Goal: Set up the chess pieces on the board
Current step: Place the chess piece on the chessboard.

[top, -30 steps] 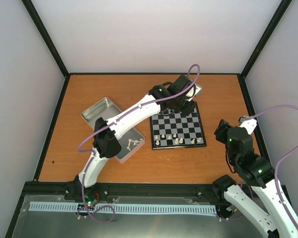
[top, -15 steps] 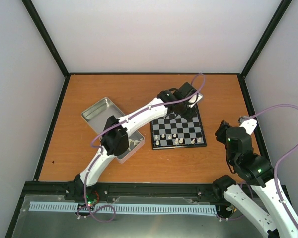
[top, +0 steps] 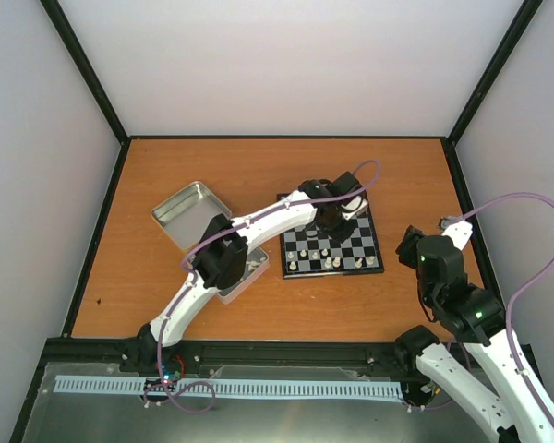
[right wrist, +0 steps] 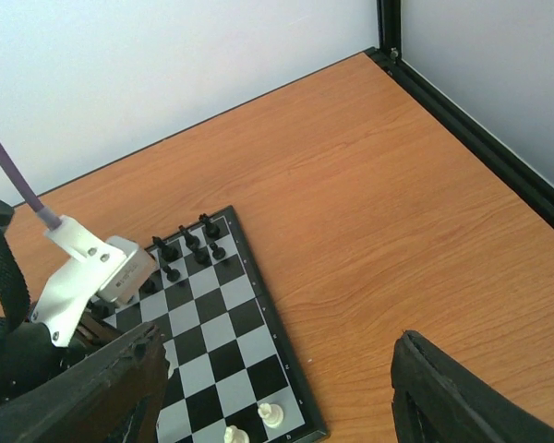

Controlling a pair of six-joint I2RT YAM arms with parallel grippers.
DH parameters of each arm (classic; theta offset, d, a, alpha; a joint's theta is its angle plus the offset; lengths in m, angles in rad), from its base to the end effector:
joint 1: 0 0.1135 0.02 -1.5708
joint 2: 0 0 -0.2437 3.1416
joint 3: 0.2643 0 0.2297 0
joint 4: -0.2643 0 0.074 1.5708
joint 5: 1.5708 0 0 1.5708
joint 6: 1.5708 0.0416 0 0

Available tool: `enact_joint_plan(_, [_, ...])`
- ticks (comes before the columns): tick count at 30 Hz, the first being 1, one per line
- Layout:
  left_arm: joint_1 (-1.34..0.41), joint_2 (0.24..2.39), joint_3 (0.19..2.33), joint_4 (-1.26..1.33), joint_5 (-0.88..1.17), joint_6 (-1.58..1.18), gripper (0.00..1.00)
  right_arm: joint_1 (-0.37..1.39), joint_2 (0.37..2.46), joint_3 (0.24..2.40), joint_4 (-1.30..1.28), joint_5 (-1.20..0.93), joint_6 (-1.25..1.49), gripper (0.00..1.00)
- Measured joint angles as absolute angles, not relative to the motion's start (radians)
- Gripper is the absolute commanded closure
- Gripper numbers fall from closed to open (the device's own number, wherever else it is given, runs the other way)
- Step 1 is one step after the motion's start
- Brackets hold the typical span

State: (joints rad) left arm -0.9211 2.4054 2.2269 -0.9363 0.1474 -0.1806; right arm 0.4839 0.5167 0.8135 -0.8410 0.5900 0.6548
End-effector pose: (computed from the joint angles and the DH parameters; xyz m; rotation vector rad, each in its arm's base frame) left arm 0.2856 -0.3860 0.1934 1.0519 2.5781 -0.5133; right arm 0.0953 0.0239 0.2999 0.5089 1.9515 0.0953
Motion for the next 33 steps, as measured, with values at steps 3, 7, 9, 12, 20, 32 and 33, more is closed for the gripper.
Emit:
enact_joint_plan(3, [-0.922, 2.416, 2.219, -0.971, 0.134, -0.190, 0.97, 0.484, 0.517, 0.810, -0.841, 0.587, 0.655, 0.33])
enact_joint_plan(7, [-0.922, 2.417, 2.197, -1.003, 0.124, -0.199, 0.96, 0.484, 0.517, 0.802, -0.841, 0.586, 0.659, 0.33])
enact_joint_plan(9, [-0.922, 2.417, 2.180, -1.009, 0.130, -0.199, 0.97, 0.484, 0.517, 0.797, -0.841, 0.585, 0.661, 0.33])
enact_joint_plan(12, [-0.922, 2.417, 2.160, -1.020, 0.142, -0.199, 0.99, 0.484, 0.512, 0.791, -0.839, 0.580, 0.662, 0.33])
enact_joint_plan(20, [-0.923, 2.417, 2.149, -1.022, 0.186, -0.197, 0.98, 0.484, 0.503, 0.788, -0.834, 0.570, 0.662, 0.33])
enact_joint_plan(32, [-0.923, 2.417, 2.148, -1.020, 0.212, -0.187, 0.76, 0.484, 0.504, 0.783, -0.827, 0.569, 0.662, 0.33])
enact_joint_plan(33, [-0.923, 2.417, 2.148, -1.019, 0.213, -0.189, 0.76, 0.484, 0.504, 0.783, -0.826, 0.568, 0.662, 0.33])
